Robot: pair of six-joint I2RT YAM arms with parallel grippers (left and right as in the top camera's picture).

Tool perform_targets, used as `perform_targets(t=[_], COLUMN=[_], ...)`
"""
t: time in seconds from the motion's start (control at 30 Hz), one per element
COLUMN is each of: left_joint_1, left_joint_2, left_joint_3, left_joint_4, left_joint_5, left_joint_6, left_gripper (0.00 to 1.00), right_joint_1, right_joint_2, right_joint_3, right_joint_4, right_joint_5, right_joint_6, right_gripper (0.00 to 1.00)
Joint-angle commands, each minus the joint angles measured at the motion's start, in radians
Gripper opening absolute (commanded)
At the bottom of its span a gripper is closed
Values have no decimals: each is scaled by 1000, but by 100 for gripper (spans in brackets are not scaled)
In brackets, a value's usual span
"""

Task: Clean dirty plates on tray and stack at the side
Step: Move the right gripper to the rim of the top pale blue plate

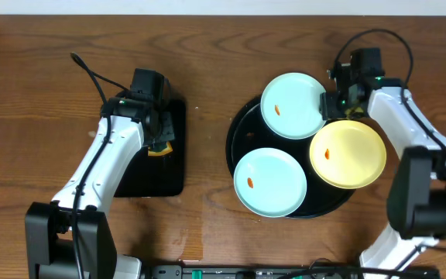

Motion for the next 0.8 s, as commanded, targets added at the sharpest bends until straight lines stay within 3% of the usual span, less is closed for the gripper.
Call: perform_targets(t=[0.0,0.17,0.57,0.77], left_joint_1=[2,2,2,2], left_joint_2=[-13,-13,-13,-13], left_joint_3=[26,26,26,26], left_joint_4=[1,1,1,1], left_joint_5=[2,2,2,2], left_joint_6=[18,17,17,17], left_gripper=[7,7,7,7], right_joint_1=[5,5,4,5], right_joint_2=[-90,-75,95,96], right_joint_3=[12,11,11,11], right_joint_4=[-8,-8,63,33], right_joint_5=[-103,-63,-33,-28], right_joint_6=[18,17,32,125], right_gripper=[60,43,37,13])
